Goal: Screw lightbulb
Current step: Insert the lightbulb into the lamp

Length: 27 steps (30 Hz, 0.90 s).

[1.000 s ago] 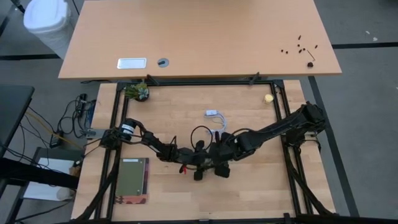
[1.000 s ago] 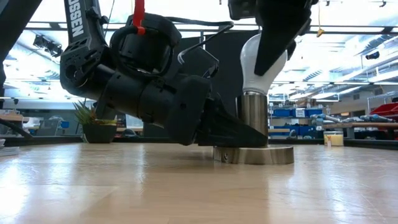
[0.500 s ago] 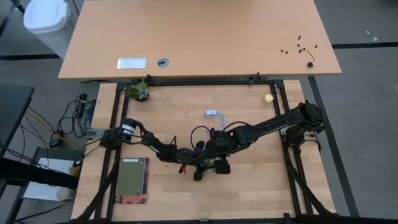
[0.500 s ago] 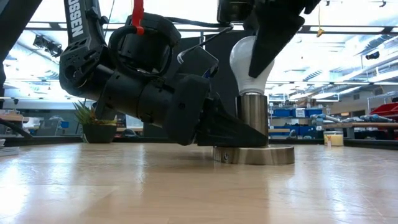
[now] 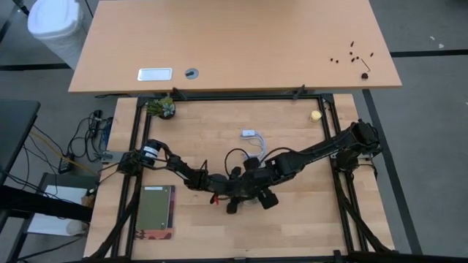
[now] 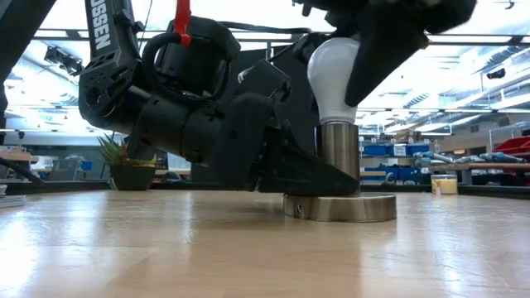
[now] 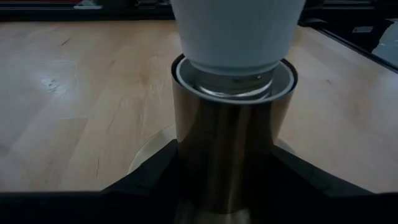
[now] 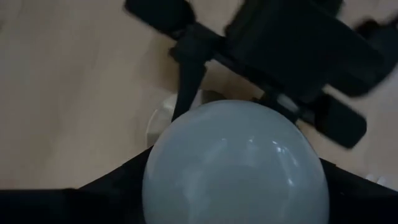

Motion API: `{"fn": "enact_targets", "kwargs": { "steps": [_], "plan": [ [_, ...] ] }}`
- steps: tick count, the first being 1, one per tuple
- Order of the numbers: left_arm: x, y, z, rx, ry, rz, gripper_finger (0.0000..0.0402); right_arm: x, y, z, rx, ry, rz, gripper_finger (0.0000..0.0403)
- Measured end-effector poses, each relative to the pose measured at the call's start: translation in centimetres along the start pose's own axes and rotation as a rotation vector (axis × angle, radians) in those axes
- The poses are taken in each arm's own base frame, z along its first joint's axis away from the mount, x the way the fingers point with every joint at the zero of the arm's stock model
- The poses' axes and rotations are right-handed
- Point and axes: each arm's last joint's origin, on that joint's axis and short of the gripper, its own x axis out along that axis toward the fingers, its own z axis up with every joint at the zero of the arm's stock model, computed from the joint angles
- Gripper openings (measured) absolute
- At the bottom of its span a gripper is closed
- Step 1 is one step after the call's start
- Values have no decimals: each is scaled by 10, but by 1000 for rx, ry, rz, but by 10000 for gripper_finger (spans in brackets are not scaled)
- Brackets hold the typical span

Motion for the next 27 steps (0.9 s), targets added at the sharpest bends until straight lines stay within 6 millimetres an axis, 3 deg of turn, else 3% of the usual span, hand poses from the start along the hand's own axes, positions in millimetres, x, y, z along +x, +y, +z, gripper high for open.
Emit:
{"fn": "enact_targets", "kwargs": {
  "steps": [12,21,27],
  "plan": [
    [0,-1,0,14,0,-30,200,1,1,0,-543,-9,7,279],
    [0,-1,1,14,-2,-33,200,1,6,6,-558,-54,-5,283],
    [0,-1,1,14,-2,-33,200,1,7,6,-411,-56,-2,306]
  ]
}}
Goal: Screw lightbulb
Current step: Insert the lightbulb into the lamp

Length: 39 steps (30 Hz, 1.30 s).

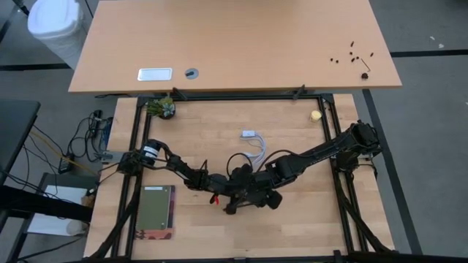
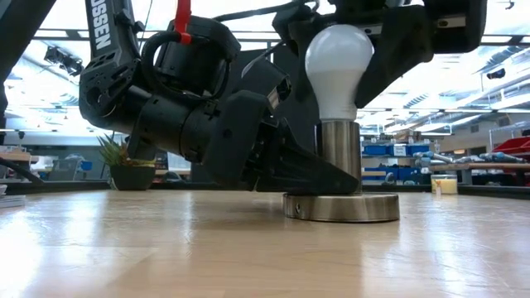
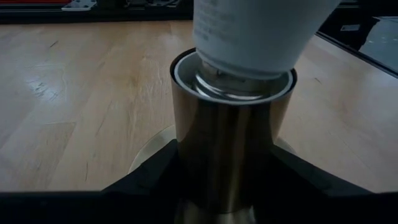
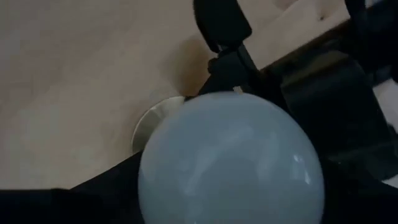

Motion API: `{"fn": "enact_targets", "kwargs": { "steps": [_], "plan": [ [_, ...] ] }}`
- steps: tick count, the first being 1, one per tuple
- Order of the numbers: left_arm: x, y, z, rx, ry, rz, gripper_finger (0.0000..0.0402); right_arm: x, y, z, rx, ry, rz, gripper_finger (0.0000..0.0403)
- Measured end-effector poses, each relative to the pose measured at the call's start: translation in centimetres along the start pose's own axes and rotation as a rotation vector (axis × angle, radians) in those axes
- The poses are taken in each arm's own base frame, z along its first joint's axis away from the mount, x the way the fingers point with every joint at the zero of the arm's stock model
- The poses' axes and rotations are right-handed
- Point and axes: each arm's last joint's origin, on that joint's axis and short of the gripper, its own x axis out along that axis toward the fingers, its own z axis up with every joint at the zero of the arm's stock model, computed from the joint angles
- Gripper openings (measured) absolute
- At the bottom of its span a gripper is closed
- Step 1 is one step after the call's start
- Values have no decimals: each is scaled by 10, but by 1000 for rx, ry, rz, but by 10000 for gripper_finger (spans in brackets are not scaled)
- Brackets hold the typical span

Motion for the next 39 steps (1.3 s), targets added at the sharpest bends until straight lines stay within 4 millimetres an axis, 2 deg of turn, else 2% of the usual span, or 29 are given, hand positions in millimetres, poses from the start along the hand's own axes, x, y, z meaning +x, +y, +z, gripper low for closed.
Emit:
{"fn": "enact_targets", "kwargs": {
  "steps": [8,12,20,30,39],
  "plan": [
    [0,0,0,0,5,0,200,0,4,-1,133,24,15,368],
    [0,0,0,1,5,1,200,0,5,-2,217,38,19,385],
    [0,0,-1,1,12,2,200,-2,8,1,315,60,-50,384],
    [0,0,-1,-4,17,10,200,-6,21,0,784,141,-74,385],
    [0,5,-1,-74,4,171,200,-6,26,1,1084,131,-185,378]
  ]
}}
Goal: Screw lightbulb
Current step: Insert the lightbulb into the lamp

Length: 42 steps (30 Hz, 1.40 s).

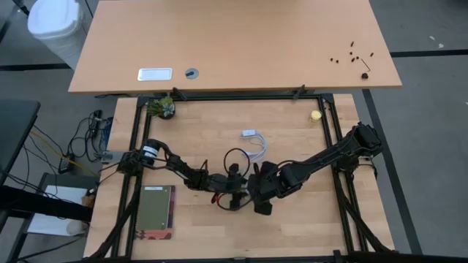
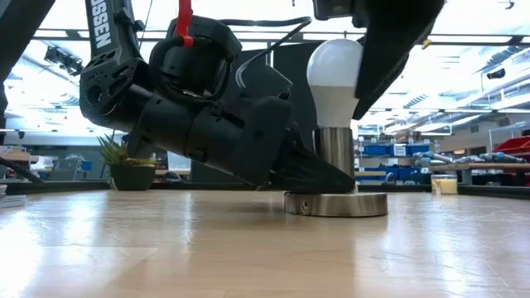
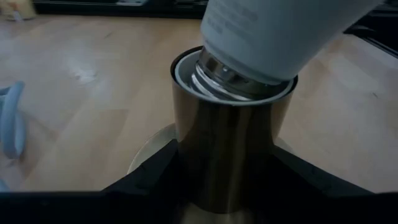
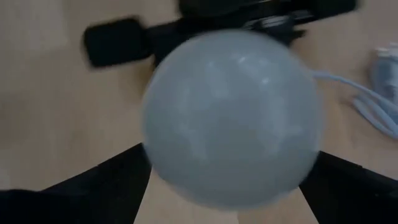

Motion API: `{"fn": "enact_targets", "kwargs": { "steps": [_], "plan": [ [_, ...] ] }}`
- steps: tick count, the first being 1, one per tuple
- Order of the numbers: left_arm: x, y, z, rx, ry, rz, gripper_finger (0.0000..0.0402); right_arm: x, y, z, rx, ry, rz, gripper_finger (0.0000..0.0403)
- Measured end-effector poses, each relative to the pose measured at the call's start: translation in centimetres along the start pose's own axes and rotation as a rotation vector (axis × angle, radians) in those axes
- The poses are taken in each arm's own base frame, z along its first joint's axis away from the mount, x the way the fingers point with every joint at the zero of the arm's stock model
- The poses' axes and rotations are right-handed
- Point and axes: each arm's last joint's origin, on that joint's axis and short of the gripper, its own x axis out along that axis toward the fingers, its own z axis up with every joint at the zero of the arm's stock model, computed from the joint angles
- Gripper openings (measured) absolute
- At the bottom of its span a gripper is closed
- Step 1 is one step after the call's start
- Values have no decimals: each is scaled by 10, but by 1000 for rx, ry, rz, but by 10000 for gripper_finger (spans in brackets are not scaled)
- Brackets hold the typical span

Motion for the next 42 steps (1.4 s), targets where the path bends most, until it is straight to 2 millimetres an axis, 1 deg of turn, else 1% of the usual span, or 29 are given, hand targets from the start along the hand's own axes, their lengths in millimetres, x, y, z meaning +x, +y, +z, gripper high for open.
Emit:
{"fn": "enact_targets", "kwargs": {
  "steps": [5,16,21,26,33,37,42],
  "plan": [
    [0,1,0,-15,-3,27,200,1,-5,3,84,-51,-73,362],
    [0,1,0,-31,-8,46,200,6,-26,21,195,-78,-70,327],
    [0,1,0,-30,-7,46,200,7,-29,25,220,-91,-62,317],
    [0,2,0,-28,-6,46,200,9,-29,24,221,-93,-58,311],
    [0,1,0,-27,-5,44,200,12,-34,17,297,-7,-74,311],
    [0,2,0,-27,-5,42,200,13,-35,17,307,7,-52,309],
    [0,1,0,-26,-4,37,200,13,-34,20,293,-1,-18,295]
  ]
}}
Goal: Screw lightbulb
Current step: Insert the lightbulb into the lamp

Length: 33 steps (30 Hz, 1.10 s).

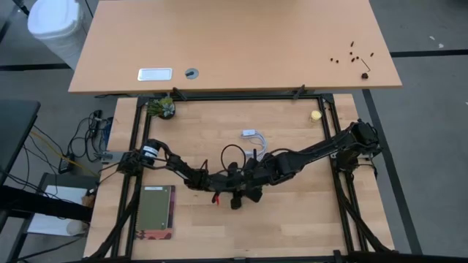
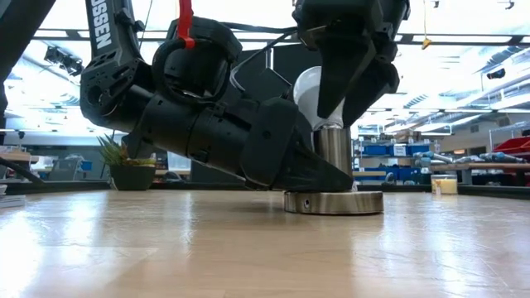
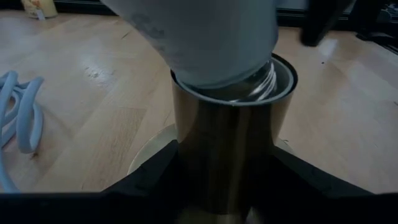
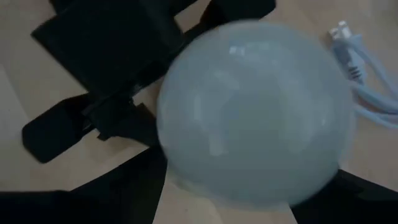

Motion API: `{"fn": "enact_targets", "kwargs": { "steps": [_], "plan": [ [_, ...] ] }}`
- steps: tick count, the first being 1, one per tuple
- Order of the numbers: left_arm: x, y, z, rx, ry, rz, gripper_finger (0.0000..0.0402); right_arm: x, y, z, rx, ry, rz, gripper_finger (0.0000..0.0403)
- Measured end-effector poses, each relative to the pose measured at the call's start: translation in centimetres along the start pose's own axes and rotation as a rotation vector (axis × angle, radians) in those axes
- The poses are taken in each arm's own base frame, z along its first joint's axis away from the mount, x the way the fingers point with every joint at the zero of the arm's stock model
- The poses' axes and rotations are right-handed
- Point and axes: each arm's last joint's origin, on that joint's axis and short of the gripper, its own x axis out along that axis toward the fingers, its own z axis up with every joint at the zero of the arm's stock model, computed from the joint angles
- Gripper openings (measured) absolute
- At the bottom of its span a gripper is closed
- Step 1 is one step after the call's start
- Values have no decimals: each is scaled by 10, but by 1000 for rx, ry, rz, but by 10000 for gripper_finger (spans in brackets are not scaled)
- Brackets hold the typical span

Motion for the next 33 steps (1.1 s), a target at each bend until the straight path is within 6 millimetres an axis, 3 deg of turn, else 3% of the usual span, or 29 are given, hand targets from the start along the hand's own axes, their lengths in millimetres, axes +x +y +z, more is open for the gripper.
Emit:
{"fn": "enact_targets", "kwargs": {
  "steps": [7,19,33],
  "plan": [
    [0,0,0,15,1,-7,200,2,-5,4,-57,63,48,293],
    [0,-1,0,41,5,-26,200,8,-32,25,24,219,181,343],
    [0,-1,-1,53,9,-28,200,4,-45,44,28,236,267,337]
  ]
}}
